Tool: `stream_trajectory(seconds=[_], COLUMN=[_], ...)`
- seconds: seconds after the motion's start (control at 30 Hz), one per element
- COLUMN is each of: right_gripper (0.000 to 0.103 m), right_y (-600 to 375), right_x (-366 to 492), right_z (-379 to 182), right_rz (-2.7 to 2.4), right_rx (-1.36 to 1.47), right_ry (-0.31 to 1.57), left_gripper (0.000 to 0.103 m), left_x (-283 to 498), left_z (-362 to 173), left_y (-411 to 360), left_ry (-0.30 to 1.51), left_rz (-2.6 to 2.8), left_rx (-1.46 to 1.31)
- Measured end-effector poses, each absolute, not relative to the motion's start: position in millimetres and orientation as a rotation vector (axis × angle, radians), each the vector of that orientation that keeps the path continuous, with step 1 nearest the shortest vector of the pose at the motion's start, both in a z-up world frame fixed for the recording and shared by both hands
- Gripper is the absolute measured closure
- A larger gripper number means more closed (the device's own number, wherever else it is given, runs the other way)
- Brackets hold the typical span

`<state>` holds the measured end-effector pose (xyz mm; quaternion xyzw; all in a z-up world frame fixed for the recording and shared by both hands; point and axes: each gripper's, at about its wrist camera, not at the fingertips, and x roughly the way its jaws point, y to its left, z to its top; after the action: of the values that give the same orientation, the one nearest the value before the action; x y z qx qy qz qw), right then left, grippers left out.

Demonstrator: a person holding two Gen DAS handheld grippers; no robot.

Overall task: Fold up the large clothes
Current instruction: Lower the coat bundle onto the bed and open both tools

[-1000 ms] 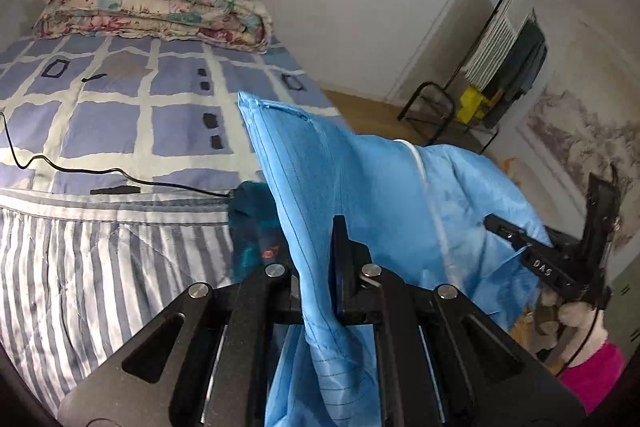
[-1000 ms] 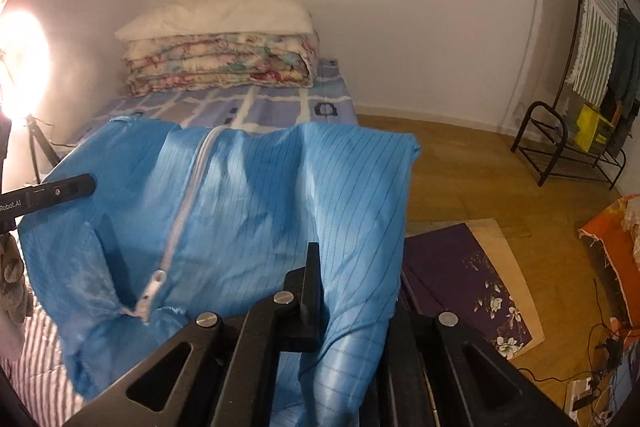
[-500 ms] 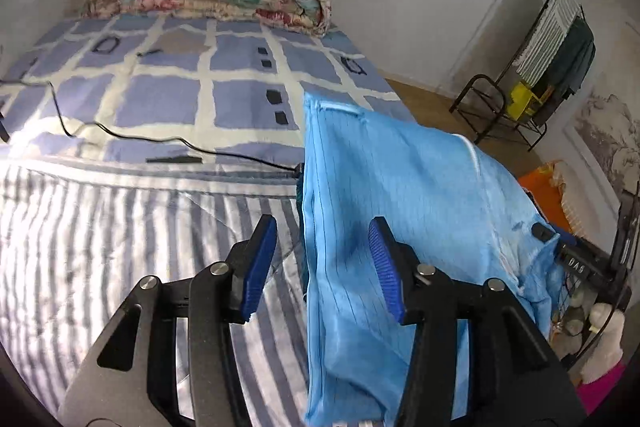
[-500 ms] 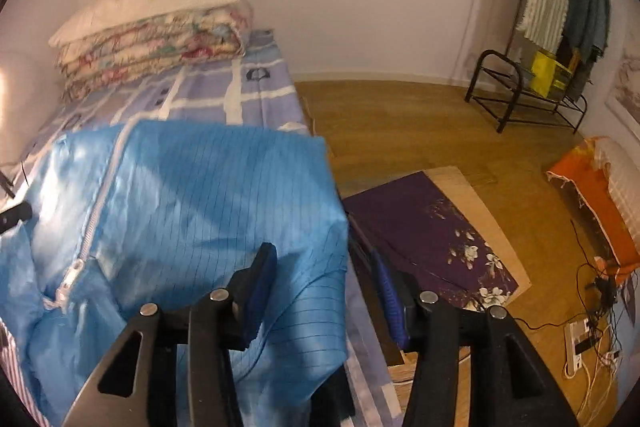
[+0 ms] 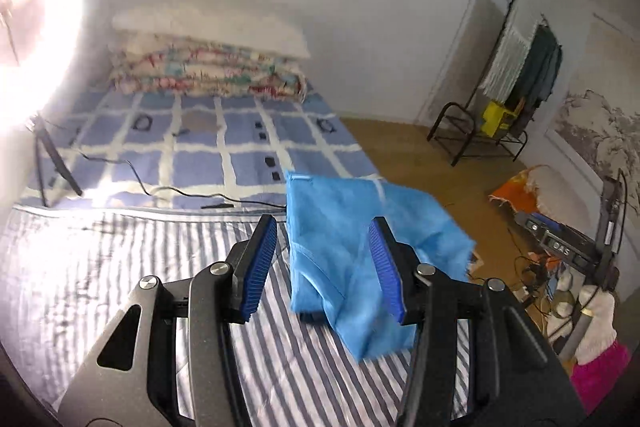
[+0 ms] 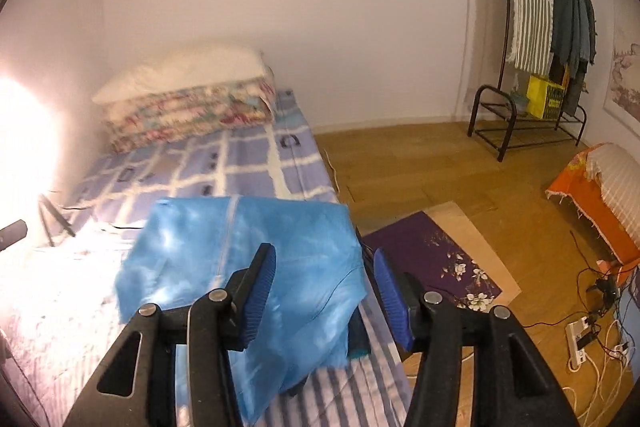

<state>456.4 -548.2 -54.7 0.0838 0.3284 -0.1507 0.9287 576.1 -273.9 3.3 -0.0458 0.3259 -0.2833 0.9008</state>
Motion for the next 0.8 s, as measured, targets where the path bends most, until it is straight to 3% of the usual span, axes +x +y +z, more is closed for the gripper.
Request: stream_trajectory(seconds=[0.37, 0.57, 0.8], right_gripper=[0.048, 0.043, 0.042], right_y=[-477.0, -439.1, -402.7], right_x=[313.0, 221.5, 138.7], right_z=[81.8, 139.9, 164.1], right_rz=[-0.258, -0.246, -0.226], right_rx=[0.121, 0.104, 0.084], right_ry=[0.592, 0.545, 0.536], left_gripper=[0.053, 0.046, 0.042], left_x=[416.4, 325.7, 239.8], left_z=[138.1, 175.3, 189.9], left_y=[-188.0, -149.0, -120.5], left_ry=[0.549, 0.505, 0.468], left_rz=[-0.624, -0.646, -0.691], left_rx=[-0.084, -0.066, -0.041])
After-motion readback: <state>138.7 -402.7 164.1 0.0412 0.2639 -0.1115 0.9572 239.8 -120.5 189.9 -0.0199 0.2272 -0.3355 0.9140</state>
